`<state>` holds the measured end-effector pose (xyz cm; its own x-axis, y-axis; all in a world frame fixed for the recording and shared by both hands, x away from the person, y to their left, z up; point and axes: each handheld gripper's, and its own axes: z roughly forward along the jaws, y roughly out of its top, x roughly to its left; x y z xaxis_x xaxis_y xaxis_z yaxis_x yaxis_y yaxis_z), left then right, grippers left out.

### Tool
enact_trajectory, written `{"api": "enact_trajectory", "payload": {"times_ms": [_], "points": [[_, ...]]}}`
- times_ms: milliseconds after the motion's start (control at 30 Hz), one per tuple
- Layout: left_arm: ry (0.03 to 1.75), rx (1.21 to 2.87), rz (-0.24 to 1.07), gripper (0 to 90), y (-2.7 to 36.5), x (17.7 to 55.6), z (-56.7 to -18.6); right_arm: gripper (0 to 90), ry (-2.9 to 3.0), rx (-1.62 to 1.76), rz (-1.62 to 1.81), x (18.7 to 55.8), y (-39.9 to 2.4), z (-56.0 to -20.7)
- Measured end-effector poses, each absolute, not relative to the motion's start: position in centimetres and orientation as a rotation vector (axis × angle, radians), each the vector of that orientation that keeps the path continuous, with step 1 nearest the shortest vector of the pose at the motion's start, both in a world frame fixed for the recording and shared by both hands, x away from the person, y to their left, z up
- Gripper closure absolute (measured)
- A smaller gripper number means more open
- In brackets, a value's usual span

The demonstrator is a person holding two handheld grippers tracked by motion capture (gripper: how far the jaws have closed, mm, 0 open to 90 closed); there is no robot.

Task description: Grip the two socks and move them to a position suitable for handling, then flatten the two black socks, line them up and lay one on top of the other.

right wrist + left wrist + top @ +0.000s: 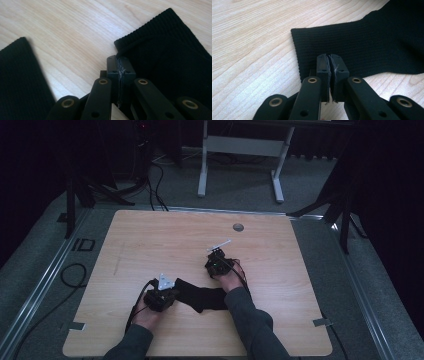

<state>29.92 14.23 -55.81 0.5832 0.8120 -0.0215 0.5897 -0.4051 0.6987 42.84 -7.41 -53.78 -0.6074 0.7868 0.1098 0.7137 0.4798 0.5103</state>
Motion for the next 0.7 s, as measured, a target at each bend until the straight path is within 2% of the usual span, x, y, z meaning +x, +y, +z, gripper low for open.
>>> {"api": "enact_trajectory", "payload": {"times_ms": [367,700], "points": [[1.109,2.141,0.423,86.7,14.2,29.9,-55.8,88.8,2.602,1.281,0.849,42.2,-7.5,-52.7],[1.109,2.142,0.432,86.7,14.2,29.9,-55.8,88.6,2.566,1.326,0.986,42.0,-10.7,-50.1]]}}
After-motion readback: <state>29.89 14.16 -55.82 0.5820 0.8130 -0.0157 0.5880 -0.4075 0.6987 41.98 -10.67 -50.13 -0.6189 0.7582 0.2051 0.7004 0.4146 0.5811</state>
